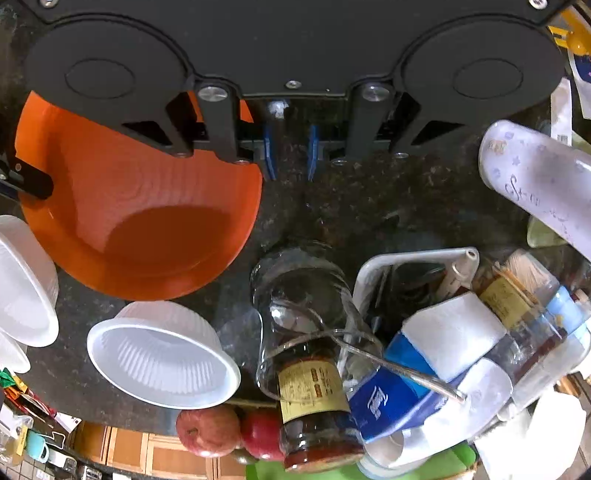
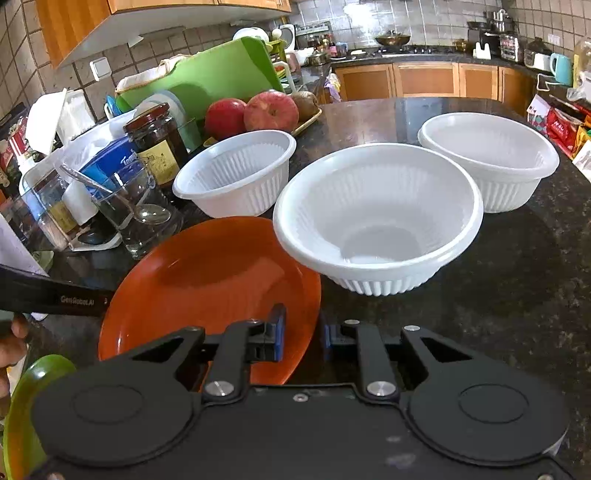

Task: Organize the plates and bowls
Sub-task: 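Move the left gripper to the orange plate rim and close it, then lift the orange plate with the left gripper toward the green plate, then lower the orange plate onto the green plate and open the left gripper, then move the left gripper to a white ribbed bowl rim and close it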

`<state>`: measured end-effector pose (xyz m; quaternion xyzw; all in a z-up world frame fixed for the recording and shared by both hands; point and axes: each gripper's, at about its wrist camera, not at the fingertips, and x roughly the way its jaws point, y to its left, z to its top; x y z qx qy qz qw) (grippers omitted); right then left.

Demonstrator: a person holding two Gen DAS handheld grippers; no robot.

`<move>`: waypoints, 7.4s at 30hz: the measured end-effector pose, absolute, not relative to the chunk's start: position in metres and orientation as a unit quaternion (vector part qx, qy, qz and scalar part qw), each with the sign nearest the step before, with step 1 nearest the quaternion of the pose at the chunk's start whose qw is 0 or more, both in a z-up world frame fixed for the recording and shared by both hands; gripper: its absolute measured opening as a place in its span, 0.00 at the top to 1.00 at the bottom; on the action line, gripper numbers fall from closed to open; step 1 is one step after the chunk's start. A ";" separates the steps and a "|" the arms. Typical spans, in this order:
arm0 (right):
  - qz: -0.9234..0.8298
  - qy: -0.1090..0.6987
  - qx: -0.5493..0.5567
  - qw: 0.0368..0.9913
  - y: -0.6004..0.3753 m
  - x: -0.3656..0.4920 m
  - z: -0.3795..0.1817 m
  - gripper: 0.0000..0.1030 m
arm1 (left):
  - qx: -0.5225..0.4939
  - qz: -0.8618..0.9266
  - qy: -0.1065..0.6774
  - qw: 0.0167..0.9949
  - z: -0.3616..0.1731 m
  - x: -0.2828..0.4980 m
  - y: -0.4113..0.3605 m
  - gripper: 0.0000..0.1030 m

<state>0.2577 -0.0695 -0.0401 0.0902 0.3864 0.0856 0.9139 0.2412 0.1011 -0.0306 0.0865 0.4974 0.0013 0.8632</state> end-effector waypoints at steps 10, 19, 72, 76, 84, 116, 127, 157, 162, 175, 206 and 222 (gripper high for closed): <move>0.063 0.386 0.076 0.917 -0.067 0.248 -0.039 0.91 | 0.096 -0.023 0.496 0.863 -0.031 0.236 0.095 0.95; 0.015 0.384 0.083 0.919 -0.075 0.214 -0.037 0.91 | 0.111 -0.071 0.492 0.861 -0.031 0.216 0.082 1.00; 0.054 0.375 0.061 0.923 -0.149 0.164 -0.043 0.91 | 0.091 -0.094 0.467 0.874 -0.023 0.144 0.022 1.00; 0.064 0.375 0.063 0.923 -0.154 0.165 -0.043 0.91 | 0.069 -0.091 0.470 0.876 -0.019 0.142 0.027 0.94; 0.085 0.375 0.070 0.920 -0.162 0.169 -0.044 0.91 | 0.064 -0.091 0.460 0.881 -0.010 0.135 0.025 0.86; 0.120 0.355 0.053 0.926 -0.161 0.161 -0.028 0.92 | 0.075 -0.052 0.469 0.879 -0.005 0.125 0.007 0.88; 0.137 0.327 0.040 0.934 -0.127 0.142 -0.007 0.92 | 0.051 -0.034 0.454 0.889 0.011 0.100 0.040 0.89; 0.142 0.348 0.022 0.926 0.031 0.107 -0.003 0.92 | 0.036 -0.010 0.454 0.890 0.010 0.060 0.194 0.88; 0.127 0.345 0.019 0.930 0.040 0.106 -0.006 0.91 | 0.044 -0.033 0.445 0.894 0.009 0.060 0.200 0.86; 0.089 0.340 0.024 0.936 0.048 0.099 -0.003 0.89 | 0.058 -0.071 0.430 0.898 0.008 0.063 0.203 0.82; -0.005 0.320 0.083 0.944 -0.107 0.109 0.006 0.70 | 0.088 -0.108 0.376 0.916 0.033 0.089 0.103 0.45; 0.062 0.293 0.066 0.952 -0.218 0.194 0.026 0.67 | 0.058 -0.091 0.376 0.920 0.040 0.156 -0.017 0.45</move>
